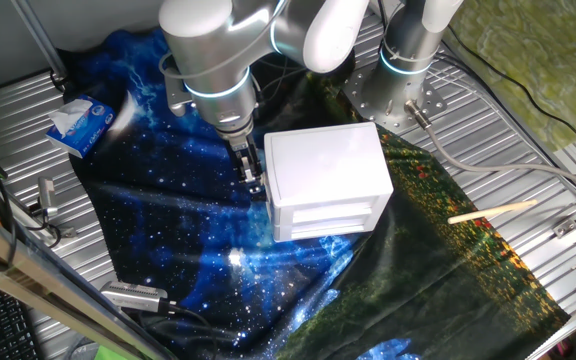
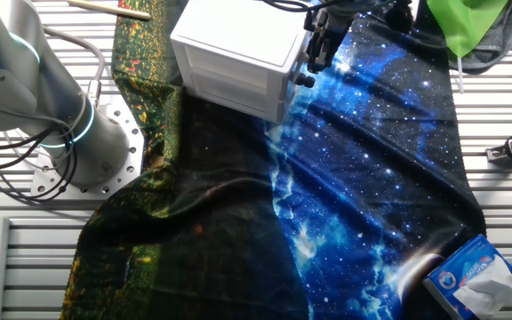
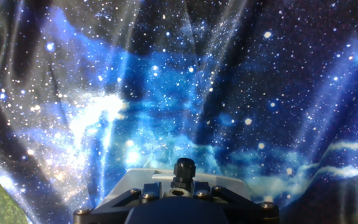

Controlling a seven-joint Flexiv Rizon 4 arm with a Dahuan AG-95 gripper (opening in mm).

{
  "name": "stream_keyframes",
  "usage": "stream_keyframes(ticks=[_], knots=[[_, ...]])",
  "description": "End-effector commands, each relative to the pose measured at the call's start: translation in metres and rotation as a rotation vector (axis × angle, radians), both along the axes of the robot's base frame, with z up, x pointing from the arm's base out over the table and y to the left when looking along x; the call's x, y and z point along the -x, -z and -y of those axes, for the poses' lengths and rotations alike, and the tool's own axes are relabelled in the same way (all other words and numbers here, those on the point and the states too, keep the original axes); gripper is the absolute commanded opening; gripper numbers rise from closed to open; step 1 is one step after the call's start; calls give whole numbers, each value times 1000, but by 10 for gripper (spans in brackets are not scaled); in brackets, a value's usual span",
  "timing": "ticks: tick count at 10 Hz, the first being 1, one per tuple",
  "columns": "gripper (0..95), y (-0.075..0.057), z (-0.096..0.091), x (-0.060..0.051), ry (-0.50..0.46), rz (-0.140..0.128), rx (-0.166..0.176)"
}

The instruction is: Grasp the handle and close the drawer

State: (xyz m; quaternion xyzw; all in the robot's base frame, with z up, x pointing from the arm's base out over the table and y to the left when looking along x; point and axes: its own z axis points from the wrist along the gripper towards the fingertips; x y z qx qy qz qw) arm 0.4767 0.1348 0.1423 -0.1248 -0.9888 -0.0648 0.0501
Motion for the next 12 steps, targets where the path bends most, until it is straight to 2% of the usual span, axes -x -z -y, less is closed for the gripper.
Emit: stream_keyframes(ticks=[1, 3, 5, 7, 8, 10, 12], knots=[[0, 1, 0, 0, 0, 3, 0], [0, 1, 0, 0, 1, 7, 0], [380, 1, 0, 0, 1, 15, -3], [380, 1, 0, 0, 1, 25, -5], [570, 1, 0, 0, 0, 32, -6], [570, 2, 1, -1, -7, 45, 2], [570, 5, 8, -8, -29, 57, 6]])
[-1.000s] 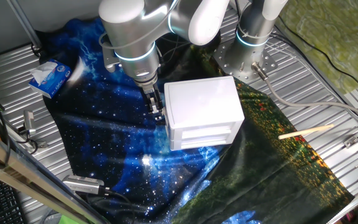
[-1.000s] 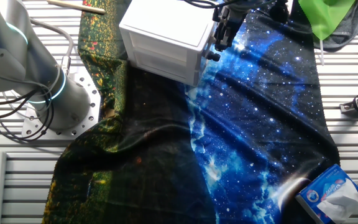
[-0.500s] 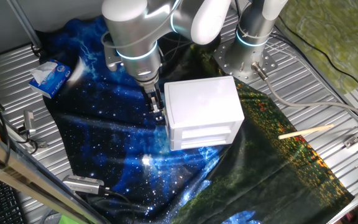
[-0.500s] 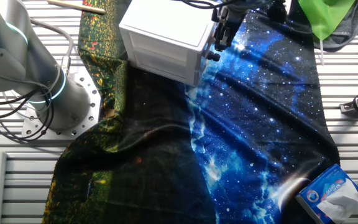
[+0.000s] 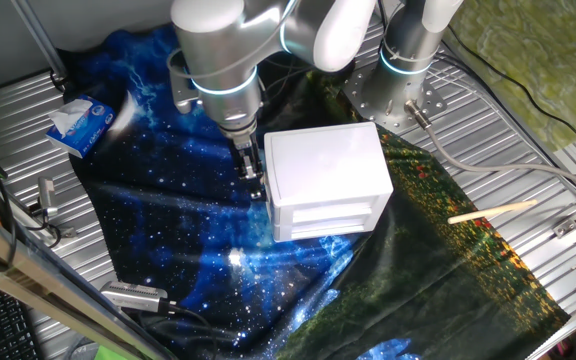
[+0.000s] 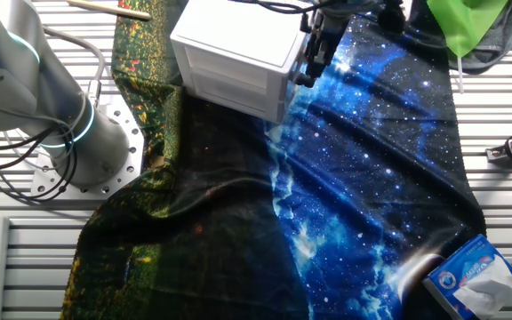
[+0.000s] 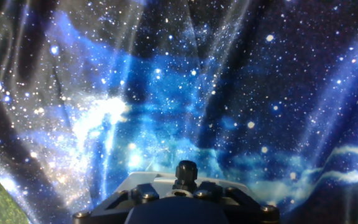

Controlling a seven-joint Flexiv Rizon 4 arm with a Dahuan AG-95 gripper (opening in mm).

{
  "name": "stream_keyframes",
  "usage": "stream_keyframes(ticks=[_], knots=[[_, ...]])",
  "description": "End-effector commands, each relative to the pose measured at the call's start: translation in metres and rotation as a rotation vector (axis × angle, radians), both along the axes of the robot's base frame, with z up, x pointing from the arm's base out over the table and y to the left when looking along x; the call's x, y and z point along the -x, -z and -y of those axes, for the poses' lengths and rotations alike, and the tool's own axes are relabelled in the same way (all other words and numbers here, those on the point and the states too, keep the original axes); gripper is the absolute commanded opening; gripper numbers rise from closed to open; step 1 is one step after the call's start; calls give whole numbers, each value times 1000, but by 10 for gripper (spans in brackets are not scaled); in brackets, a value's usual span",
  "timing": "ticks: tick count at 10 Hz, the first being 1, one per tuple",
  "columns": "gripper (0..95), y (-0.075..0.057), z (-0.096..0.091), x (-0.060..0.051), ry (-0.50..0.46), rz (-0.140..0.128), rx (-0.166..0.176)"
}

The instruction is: Grasp the handle and close the drawer

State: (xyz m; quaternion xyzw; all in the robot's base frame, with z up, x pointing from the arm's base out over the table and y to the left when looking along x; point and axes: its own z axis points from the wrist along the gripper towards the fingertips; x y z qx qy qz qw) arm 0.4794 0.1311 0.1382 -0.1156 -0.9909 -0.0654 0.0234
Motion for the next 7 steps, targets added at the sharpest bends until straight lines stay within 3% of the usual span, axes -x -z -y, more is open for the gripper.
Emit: stream_keyframes(ticks=[1, 2, 5, 7], knots=[[570, -1, 11, -13, -27, 6, 2], [570, -5, 16, -22, -36, 5, 1], [0, -15, 24, -49, -55, -1, 12], [0, -23, 26, -62, -98, -2, 4]])
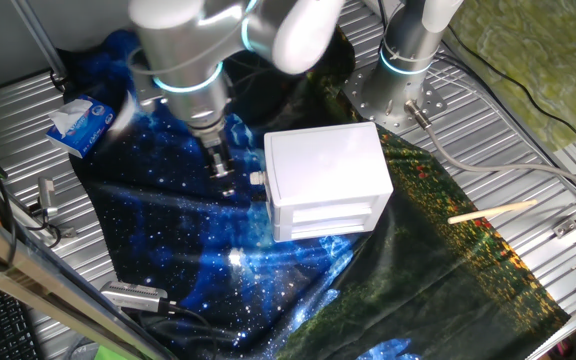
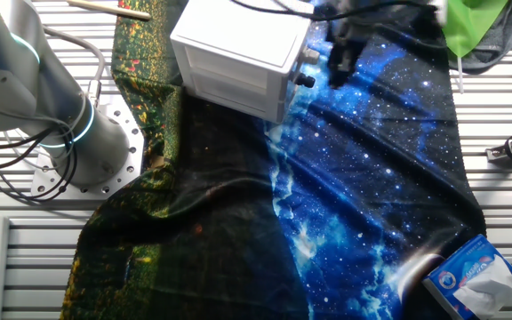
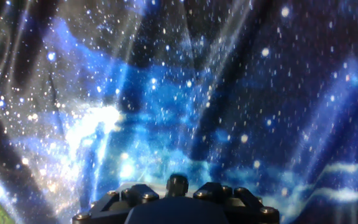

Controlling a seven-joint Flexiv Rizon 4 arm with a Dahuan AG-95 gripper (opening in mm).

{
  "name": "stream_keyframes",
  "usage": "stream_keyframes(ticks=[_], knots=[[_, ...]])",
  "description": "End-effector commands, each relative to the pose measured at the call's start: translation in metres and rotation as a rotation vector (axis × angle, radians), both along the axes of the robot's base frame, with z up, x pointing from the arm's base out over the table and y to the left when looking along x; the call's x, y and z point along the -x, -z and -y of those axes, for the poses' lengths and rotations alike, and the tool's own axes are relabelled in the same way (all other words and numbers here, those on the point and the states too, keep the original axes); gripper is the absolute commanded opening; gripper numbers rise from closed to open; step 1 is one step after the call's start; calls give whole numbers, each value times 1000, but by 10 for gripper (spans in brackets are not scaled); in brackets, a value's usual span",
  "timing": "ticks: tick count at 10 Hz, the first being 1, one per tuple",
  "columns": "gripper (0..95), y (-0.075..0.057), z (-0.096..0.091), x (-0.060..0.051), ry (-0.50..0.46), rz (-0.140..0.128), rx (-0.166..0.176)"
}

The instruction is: Grasp the handle and close the drawer

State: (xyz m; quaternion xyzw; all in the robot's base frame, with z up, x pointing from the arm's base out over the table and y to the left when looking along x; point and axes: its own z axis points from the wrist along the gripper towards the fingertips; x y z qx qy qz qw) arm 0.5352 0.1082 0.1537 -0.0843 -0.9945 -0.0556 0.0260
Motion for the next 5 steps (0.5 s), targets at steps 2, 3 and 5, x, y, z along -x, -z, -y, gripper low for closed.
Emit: stream_keyframes(ticks=[2, 3, 5], knots=[[0, -17, 5, -17, -72, -31, -5], [0, -20, 5, -18, -83, -38, 7], [0, -22, 4, -18, -125, -32, 5]])
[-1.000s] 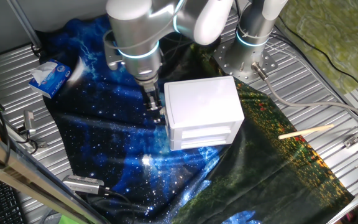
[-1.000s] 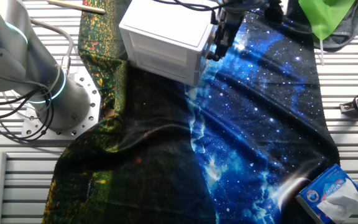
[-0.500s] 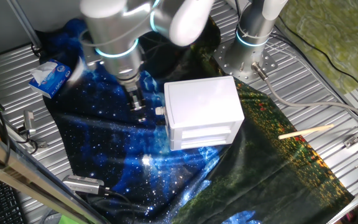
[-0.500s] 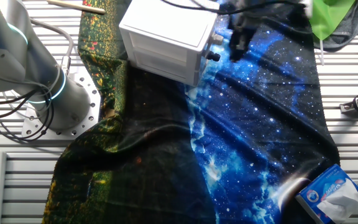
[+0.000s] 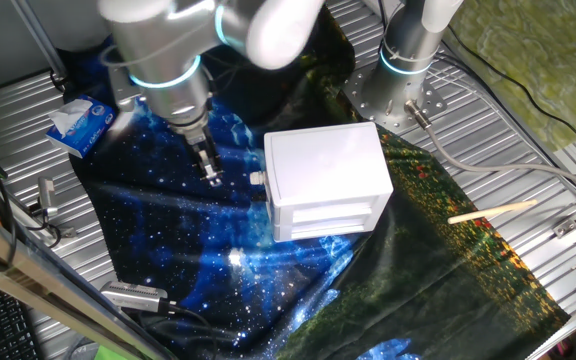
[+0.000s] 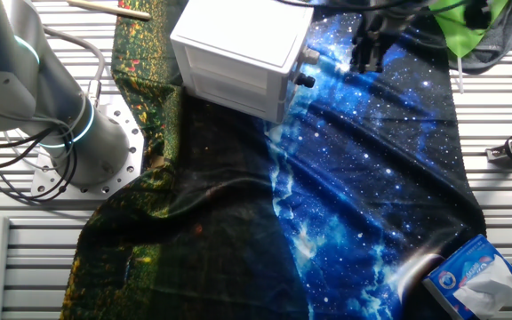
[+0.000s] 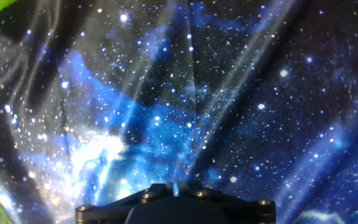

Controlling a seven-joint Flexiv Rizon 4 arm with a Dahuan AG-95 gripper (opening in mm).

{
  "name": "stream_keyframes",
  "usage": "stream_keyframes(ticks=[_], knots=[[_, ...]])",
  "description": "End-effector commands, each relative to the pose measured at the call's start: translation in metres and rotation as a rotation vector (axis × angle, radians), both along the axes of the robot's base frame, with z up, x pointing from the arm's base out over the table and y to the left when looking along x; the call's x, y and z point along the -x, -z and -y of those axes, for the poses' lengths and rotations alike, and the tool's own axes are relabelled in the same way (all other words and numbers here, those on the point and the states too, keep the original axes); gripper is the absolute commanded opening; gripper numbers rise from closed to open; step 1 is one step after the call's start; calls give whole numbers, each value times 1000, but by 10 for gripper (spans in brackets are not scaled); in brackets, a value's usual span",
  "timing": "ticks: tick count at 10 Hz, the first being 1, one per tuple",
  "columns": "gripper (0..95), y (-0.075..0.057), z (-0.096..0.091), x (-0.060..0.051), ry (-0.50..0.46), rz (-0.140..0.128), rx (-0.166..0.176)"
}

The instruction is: Grasp the handle and close the drawer

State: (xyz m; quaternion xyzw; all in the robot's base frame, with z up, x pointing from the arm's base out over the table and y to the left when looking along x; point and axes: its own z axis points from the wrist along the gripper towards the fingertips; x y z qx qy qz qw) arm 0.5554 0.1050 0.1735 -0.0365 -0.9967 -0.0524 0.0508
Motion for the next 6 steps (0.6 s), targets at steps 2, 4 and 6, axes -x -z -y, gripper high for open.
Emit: stream_keyframes(ticks=[2, 4, 6], knots=[[0, -7, -2, 3, -24, 10, -2], [0, -8, -3, 3, -59, 16, -4], [0, -11, -5, 3, -71, 18, -6]])
